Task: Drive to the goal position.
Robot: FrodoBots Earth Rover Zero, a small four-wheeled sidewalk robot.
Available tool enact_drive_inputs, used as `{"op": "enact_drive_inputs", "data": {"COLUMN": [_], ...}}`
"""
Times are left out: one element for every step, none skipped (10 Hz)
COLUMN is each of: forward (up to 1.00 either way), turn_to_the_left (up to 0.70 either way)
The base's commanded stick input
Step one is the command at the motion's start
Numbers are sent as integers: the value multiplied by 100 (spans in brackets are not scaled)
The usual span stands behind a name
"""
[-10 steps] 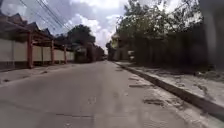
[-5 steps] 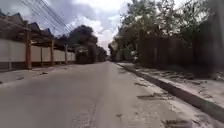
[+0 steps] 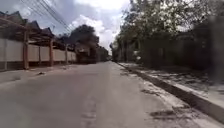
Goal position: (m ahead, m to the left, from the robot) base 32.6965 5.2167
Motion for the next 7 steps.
{"op": "enact_drive_inputs", "data": {"forward": [100,100,100,100,100,100,100], "turn_to_the_left": [0,0,0,0,0,0,0]}}
